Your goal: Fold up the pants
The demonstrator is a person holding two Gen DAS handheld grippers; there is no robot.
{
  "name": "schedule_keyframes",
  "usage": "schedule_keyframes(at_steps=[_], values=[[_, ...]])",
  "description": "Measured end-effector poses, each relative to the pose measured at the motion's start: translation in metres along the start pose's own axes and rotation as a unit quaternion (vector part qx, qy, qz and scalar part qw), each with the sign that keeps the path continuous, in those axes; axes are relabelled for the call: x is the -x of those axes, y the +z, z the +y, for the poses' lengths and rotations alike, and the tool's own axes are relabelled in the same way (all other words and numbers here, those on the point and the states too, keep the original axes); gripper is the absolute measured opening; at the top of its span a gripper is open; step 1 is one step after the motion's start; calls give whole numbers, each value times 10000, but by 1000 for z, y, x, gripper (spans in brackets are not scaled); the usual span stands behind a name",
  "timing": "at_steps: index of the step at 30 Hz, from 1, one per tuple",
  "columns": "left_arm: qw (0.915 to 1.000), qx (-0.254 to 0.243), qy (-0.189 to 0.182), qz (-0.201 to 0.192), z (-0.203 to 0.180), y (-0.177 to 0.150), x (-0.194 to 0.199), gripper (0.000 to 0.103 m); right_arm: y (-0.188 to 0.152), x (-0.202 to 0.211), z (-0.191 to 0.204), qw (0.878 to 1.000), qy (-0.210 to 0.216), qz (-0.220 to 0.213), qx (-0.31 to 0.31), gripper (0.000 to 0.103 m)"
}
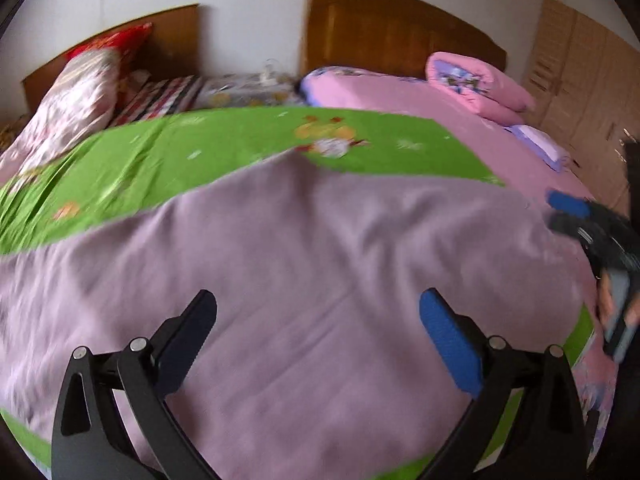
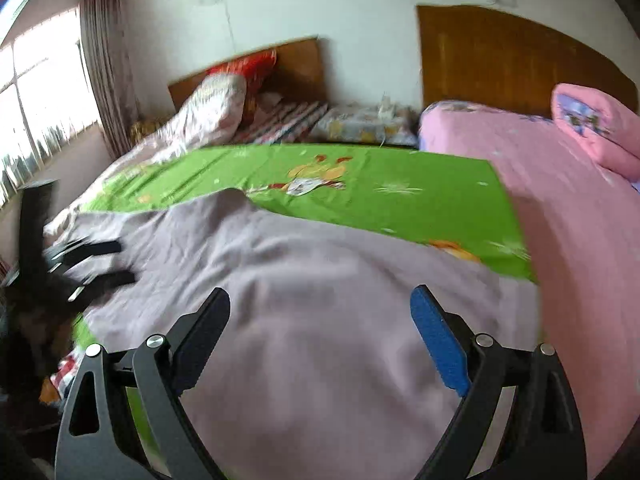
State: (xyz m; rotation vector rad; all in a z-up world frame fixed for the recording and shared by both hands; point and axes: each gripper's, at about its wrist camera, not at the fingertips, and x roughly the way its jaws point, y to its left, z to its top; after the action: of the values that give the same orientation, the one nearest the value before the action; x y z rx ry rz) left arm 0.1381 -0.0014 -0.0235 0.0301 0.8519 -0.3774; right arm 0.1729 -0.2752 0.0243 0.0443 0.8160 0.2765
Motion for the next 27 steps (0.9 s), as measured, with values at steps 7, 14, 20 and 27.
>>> schedule_keyframes(at_steps=[7, 14, 20, 27], values=[[9930, 949, 514, -473, 119, -45, 63, 101, 6, -54, 107, 9965, 536, 514, 388, 88], [9733, 2109, 878, -227, 244, -92, 75, 101, -13, -99, 220, 9856, 936, 799, 1160, 88], [9776, 1860, 931, -326, 244, -101, 86, 100, -31, -110, 249, 9736, 789, 1275, 1722, 93], [9298, 3249, 1065, -1361, 313, -127, 143, 100, 0, -79, 270, 9792, 950, 490, 1722, 93]])
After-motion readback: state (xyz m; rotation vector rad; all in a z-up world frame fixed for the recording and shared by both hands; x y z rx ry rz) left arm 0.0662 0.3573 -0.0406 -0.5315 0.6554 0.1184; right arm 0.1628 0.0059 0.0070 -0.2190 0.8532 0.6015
